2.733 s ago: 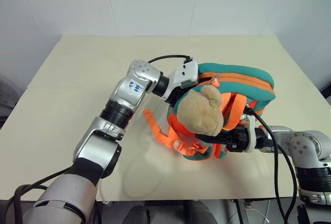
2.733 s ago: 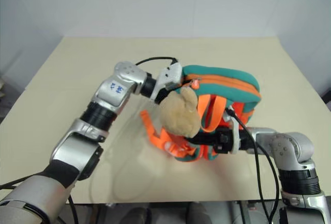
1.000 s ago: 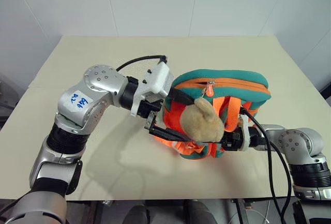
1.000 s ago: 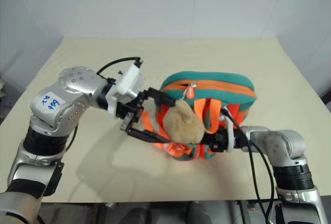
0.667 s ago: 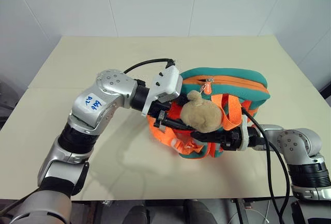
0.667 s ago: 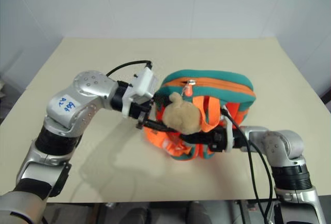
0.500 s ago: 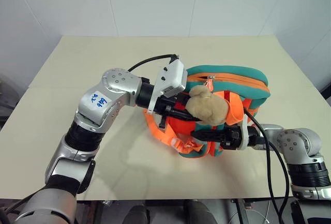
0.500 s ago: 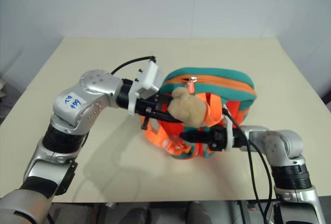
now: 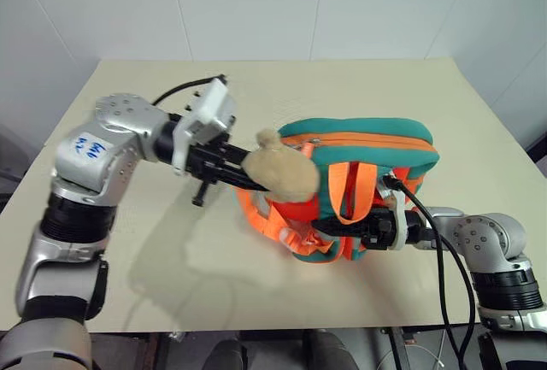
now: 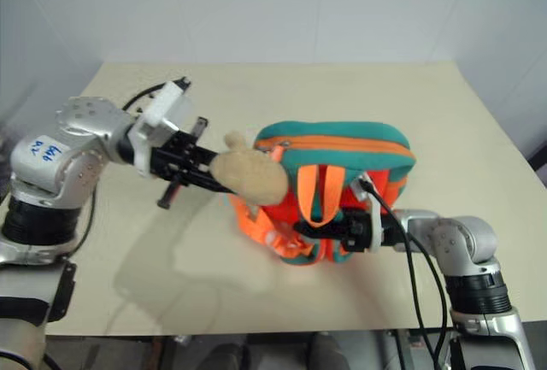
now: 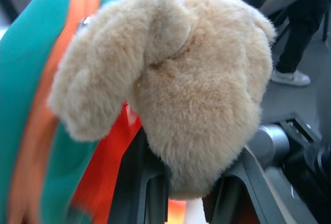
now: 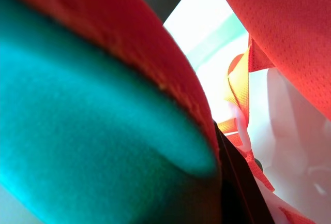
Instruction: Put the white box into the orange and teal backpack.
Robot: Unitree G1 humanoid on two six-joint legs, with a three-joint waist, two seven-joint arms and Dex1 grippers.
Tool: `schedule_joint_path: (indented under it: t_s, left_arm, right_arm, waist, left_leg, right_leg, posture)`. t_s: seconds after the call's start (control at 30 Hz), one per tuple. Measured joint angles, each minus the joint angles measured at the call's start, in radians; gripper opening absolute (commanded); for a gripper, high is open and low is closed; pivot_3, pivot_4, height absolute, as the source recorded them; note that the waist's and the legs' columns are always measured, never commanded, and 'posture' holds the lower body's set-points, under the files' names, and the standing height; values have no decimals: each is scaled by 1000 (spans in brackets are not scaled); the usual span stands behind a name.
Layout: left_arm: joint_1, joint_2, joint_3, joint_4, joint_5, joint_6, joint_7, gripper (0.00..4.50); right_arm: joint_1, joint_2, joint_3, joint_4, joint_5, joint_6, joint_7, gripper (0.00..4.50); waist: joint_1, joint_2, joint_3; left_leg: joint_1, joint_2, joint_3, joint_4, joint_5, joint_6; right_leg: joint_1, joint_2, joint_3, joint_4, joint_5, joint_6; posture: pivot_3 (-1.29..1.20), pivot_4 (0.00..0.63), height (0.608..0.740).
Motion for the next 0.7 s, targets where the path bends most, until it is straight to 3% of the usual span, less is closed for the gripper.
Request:
schedule_joint_path:
  t_s: [0.2,0.7]
  left_arm:
    - [-73,21,-2,300,99,-167,-77,410]
    - [-189,-208,-63,906,318,-443,-87,410]
  right_arm:
    - [2,1,-1,-10,3,-1,-3,575]
    - [40,3,-31,-49,27,7,-54,575]
  waist:
    - [3,0,0]
    - [5,0,0]
  left_leg:
    - [0,0,0,0,0,0]
    - [-2,0,0,0,-1,1]
  right_leg:
    - [0,0,0,1,0,0]
    - [0,0,-1,2,0,1]
  posture:
    - [0,150,740]
    - [0,150,740]
